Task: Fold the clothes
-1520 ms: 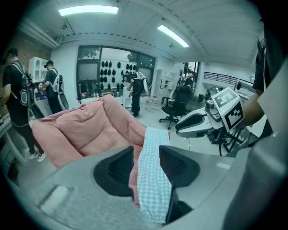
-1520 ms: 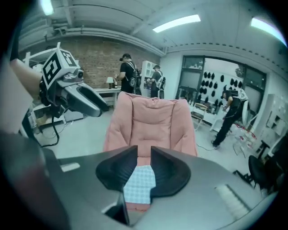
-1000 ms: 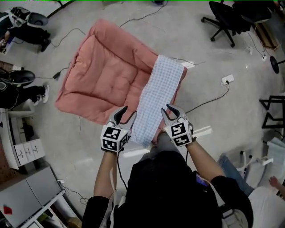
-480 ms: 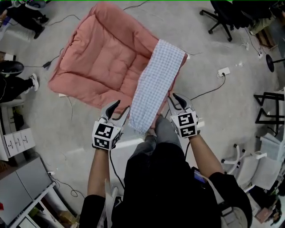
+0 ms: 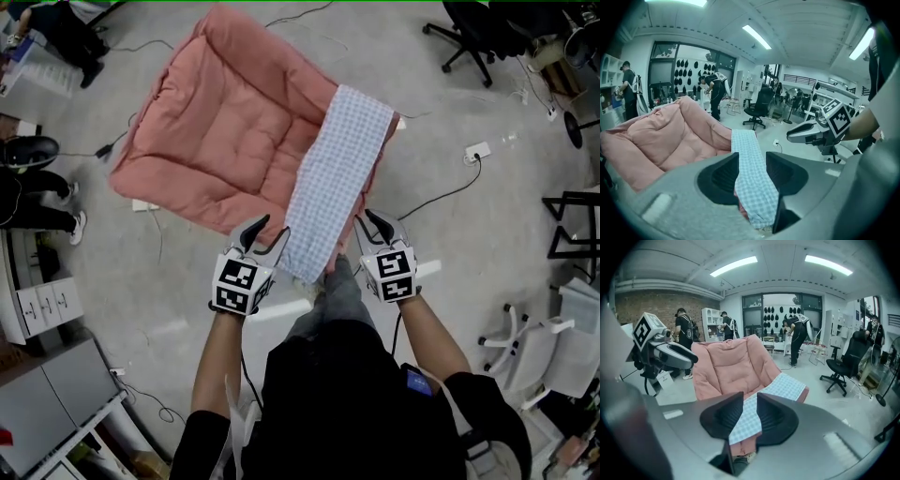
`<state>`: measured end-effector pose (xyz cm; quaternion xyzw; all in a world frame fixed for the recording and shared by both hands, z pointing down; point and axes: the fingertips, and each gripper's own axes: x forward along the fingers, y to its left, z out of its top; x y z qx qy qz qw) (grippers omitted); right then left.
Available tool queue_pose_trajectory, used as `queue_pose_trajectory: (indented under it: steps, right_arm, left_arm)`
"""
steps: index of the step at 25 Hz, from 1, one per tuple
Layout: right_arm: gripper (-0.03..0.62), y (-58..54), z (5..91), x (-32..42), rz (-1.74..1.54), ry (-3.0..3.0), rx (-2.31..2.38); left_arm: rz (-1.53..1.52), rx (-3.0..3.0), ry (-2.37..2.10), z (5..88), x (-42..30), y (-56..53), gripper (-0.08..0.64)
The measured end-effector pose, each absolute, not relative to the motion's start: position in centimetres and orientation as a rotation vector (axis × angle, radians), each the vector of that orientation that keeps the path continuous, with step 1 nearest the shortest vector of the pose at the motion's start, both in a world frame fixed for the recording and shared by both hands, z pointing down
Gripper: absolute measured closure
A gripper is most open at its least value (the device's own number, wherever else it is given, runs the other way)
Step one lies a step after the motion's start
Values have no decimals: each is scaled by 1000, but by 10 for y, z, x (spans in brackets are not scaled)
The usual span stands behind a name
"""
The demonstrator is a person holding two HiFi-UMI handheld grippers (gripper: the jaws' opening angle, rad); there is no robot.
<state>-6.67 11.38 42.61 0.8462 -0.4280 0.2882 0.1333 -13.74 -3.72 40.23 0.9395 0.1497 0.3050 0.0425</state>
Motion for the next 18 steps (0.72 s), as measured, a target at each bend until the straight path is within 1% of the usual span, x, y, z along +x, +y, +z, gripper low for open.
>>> queue_pose_trajectory:
  steps: [7, 12, 18]
  right_arm:
    - [495, 135, 438, -65, 941, -1163, 2564]
    - [492, 134, 445, -42, 946, -1126, 2644]
    - [489, 133, 464, -13, 1027, -1096, 2698]
  left_arm:
    - [922, 2883, 521, 399, -117, -27, 371]
    - [914, 2889, 536, 402, -94, -29, 371]
    - [983, 2863, 586, 424, -54, -25, 371]
